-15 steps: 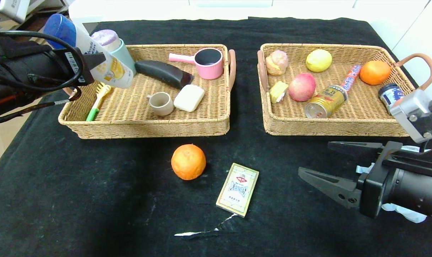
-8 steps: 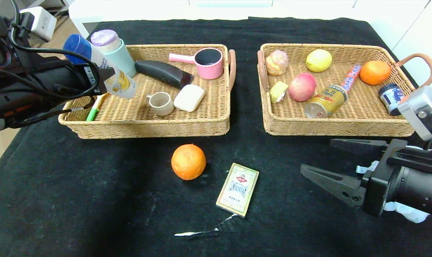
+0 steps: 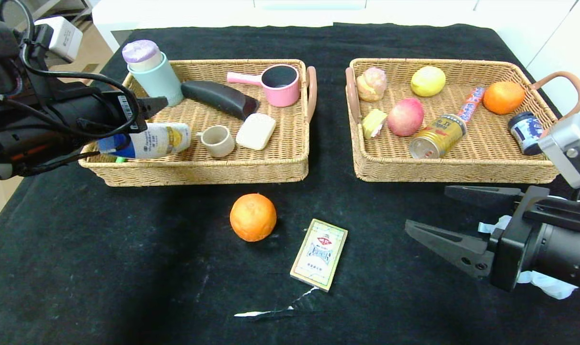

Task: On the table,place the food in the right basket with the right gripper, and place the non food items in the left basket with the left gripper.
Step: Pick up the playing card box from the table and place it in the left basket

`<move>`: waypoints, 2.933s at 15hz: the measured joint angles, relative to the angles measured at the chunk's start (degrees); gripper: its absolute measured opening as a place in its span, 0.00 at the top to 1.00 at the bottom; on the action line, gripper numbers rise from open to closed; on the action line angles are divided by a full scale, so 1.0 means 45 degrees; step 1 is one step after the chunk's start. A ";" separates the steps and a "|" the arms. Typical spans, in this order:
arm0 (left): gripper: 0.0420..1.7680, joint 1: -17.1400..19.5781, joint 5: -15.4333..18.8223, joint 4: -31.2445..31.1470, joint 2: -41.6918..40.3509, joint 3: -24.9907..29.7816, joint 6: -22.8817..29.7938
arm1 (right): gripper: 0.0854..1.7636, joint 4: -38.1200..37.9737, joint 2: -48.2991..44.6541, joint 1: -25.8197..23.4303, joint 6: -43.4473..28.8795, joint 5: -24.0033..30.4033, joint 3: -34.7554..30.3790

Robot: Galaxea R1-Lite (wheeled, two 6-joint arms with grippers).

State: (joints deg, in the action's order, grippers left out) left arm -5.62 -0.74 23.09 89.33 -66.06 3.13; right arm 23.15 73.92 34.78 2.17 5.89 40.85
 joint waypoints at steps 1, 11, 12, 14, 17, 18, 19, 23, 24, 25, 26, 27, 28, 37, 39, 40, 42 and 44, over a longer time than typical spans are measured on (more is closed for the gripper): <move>0.27 -0.0011 0.0033 0.0000 -0.0038 0.0005 0.0000 | 0.03 0.0000 -0.0024 0.0000 0.0000 0.0008 0.0000; 0.10 -0.1108 -0.0233 -0.2693 -0.2118 0.0555 -0.0331 | 0.03 0.0000 -0.0271 0.0000 0.0008 0.0008 0.0000; 0.09 -0.1176 -0.0238 -0.2953 -0.2376 0.0642 -0.0336 | 0.03 0.0000 -0.0306 0.0000 0.0190 0.0000 0.0000; 0.08 -0.1284 -0.0244 -0.3449 -0.2777 0.0723 -0.0341 | 0.03 -0.0005 -0.0355 0.0000 0.0314 -0.0024 -0.0038; 0.06 -0.1428 -0.0249 -0.4007 -0.3151 0.0734 -0.0423 | 0.03 0.0000 -0.0398 0.0000 0.0325 -0.0030 -0.0051; 0.06 -0.1541 -0.0263 -0.4240 -0.3289 0.0710 -0.0452 | 0.03 -0.0005 -0.0417 0.0000 0.0325 -0.0035 -0.0051; 0.05 -0.1658 -0.0303 -0.4519 -0.3443 0.0704 -0.0463 | 0.03 -0.0008 -0.0431 0.0000 0.0331 -0.0035 -0.0051; 0.05 -0.2492 -0.0379 -0.6326 -0.4129 0.0710 -0.0466 | 0.03 -0.0005 -0.0485 0.0000 0.0325 -0.0030 -0.0057; 0.04 -0.2731 -0.0466 -0.6656 -0.4264 0.0685 -0.0463 | 0.03 -0.0005 -0.0501 0.0000 0.0336 -0.0024 -0.0057; 0.04 -0.2996 -0.0599 -0.6875 -0.4391 0.0666 -0.0466 | 0.03 -0.0005 -0.0509 0.0000 0.0336 -0.0024 -0.0057; 0.04 -0.3229 -0.0794 -0.7079 -0.4497 0.0680 -0.0463 | 0.03 -0.0005 -0.0515 0.0000 0.0336 -0.0030 -0.0057; 0.04 -0.3400 -0.1051 -0.7225 -0.4570 0.0715 -0.0452 | 0.03 -0.0005 -0.0520 0.0000 0.0336 -0.0024 -0.0057; 0.04 -0.3552 -0.1308 -0.7360 -0.4619 0.0772 -0.0463 | 0.03 0.0000 -0.0526 0.0000 0.0339 -0.0030 -0.0057; 0.03 -0.4814 -0.1861 -0.9639 -0.4773 0.0734 -0.0393 | 0.03 -0.0005 -0.0539 0.0014 0.0349 -0.0011 -0.0068; 0.03 -0.5280 -0.1967 -0.9877 -0.4765 0.0715 -0.0349 | 0.03 -0.0005 -0.0558 0.0024 0.0349 -0.0005 -0.0076; 0.03 -0.5562 -0.2051 -0.9937 -0.4741 0.0710 -0.0331 | 0.03 -0.0005 -0.0582 0.0038 0.0349 -0.0011 -0.0076; 0.03 -0.6160 -0.2235 -0.9915 -0.4600 0.0685 -0.0306 | 0.03 -0.0005 -0.0620 0.0054 0.0349 -0.0005 -0.0076; 0.03 -0.6718 -0.2509 -0.9796 -0.4313 0.0661 -0.0301 | 0.03 -0.0005 -0.0656 0.0049 0.0349 -0.0011 -0.0076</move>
State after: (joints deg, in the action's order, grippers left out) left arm -35.85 -12.03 -20.99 69.93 -63.09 1.78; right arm 23.13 70.97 35.00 3.74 5.84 40.51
